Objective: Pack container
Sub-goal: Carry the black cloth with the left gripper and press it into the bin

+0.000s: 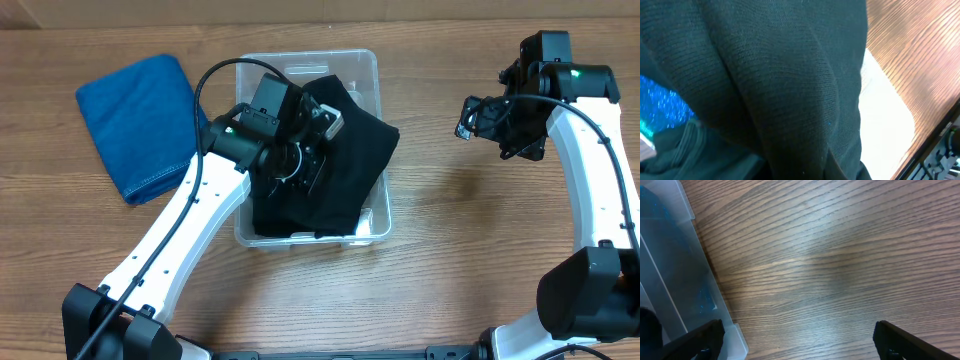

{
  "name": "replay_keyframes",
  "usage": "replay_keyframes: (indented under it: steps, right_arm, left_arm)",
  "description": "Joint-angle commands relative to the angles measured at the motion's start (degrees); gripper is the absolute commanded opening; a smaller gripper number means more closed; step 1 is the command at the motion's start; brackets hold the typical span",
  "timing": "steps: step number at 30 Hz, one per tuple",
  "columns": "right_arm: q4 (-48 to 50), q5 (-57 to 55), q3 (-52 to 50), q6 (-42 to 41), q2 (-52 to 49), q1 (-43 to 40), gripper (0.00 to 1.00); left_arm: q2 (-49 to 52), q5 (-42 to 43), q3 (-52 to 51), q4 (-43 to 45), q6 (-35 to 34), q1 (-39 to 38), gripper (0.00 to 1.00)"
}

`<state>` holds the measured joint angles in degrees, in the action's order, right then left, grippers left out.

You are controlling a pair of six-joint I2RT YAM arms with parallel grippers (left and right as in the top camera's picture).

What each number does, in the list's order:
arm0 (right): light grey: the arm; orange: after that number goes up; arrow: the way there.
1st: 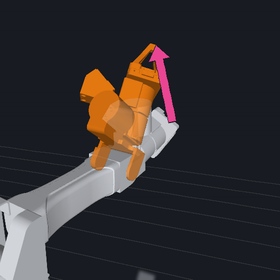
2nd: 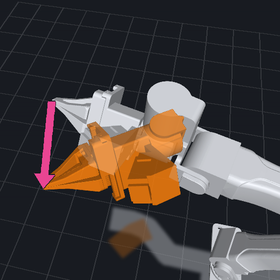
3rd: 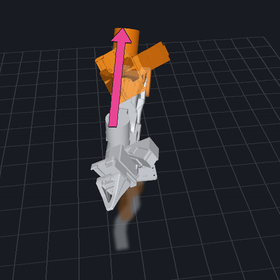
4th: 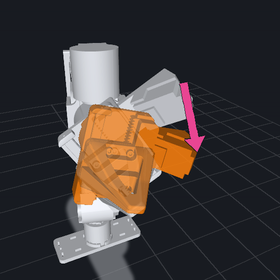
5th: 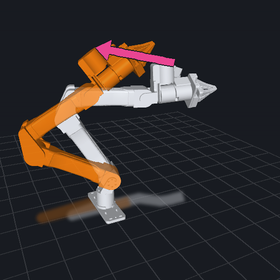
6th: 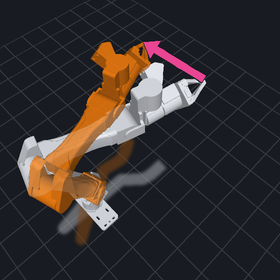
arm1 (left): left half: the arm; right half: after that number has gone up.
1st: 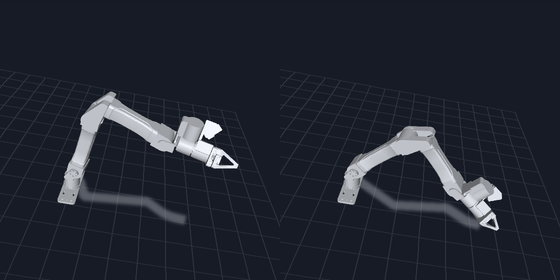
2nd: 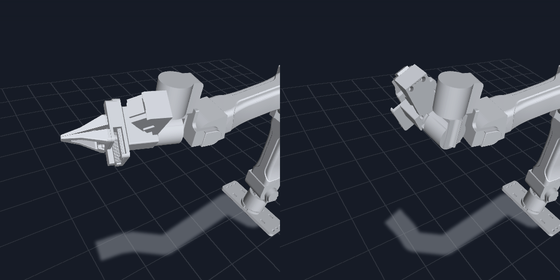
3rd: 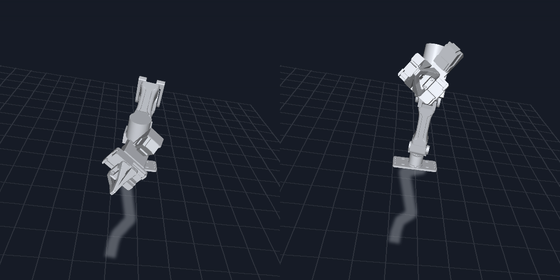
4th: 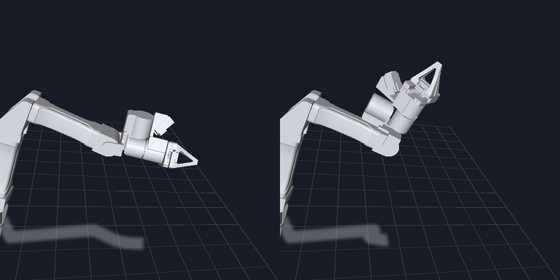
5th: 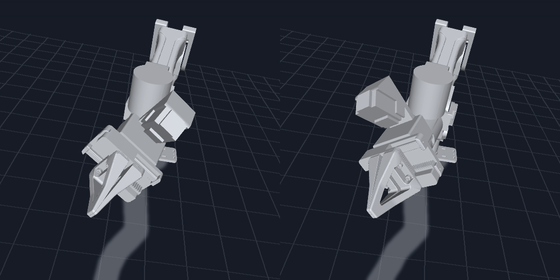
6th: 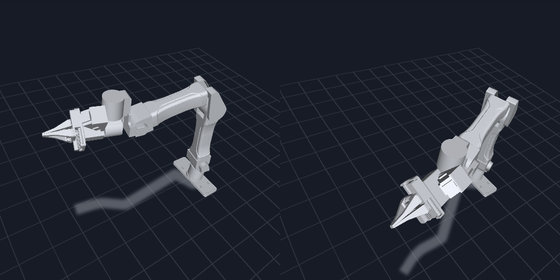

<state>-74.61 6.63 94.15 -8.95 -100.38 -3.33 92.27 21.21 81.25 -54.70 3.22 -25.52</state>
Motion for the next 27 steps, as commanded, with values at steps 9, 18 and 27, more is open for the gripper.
replay_keyframes:
  steps: [9, 18, 27]
  right_arm:
    - [-0.11, 0.04, -0.07, 0.39, 0.07, 0.15, 1.0]
    - [-0.09, 0.02, -0.07, 0.39, 0.07, 0.15, 1.0]
    - [-0.09, 0.0, -0.07, 0.39, 0.07, 0.15, 1.0]
  left_arm:
    - [0.24, -4.09, 0.44, -6.36, -0.17, -0.24, 0.08]
    - [5.84, -9.29, 0.33, -7.39, 4.52, -0.28, 0.08]
    - [8.83, -20.04, 0.48, -5.25, 2.67, -0.09, 0.75]
